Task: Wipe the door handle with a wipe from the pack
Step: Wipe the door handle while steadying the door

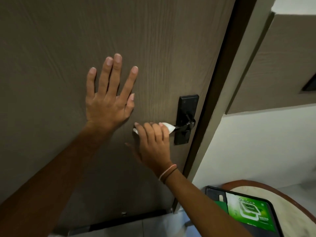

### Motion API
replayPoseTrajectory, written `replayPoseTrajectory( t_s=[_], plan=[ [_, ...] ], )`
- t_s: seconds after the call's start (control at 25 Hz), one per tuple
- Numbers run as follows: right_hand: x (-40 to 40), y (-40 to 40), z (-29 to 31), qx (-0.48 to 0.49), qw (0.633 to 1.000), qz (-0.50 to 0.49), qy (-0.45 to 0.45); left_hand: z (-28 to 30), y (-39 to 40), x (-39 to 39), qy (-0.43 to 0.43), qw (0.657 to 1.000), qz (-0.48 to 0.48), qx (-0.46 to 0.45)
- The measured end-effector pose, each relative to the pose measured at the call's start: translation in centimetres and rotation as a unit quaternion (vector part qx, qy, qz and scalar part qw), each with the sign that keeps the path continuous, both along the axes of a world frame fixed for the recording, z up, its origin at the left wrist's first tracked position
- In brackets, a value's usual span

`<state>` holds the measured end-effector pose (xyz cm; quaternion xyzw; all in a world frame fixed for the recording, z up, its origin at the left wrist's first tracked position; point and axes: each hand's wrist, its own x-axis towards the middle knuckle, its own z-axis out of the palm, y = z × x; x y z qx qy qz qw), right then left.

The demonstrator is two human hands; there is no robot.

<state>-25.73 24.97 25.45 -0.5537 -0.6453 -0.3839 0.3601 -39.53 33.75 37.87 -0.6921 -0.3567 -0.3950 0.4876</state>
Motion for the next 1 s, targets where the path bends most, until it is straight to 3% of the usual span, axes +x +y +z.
replayPoseTrajectory(
  t_s=[0.12, 0.28, 0.6, 0.8, 1.0],
  plan=[
    [0.7, 0.6, -0.6, 0.02, 0.999, -0.022, -0.036, 0.0, 0.2, -0.2, -0.004, 1.0, 0.01, 0.011],
    [4.2, -0.4, -2.4, -0.002, 0.995, 0.026, -0.101, 0.1, 0.1, -0.3, 0.002, 1.0, 0.003, 0.014],
    [10.6, -2.3, -1.9, -0.035, 0.999, 0.012, 0.024, -0.2, 0.6, -0.2, 0.0, 0.999, 0.005, 0.036],
    [10.9, -2.3, -0.2, -0.055, 0.974, 0.069, 0.206, -0.2, 0.5, 0.0, -0.005, 0.999, -0.001, 0.033],
    [10.5, -2.1, 0.6, -0.024, 0.978, 0.093, 0.183, -0.1, 0.3, 0.0, -0.006, 1.0, -0.002, 0.02]
  ],
)
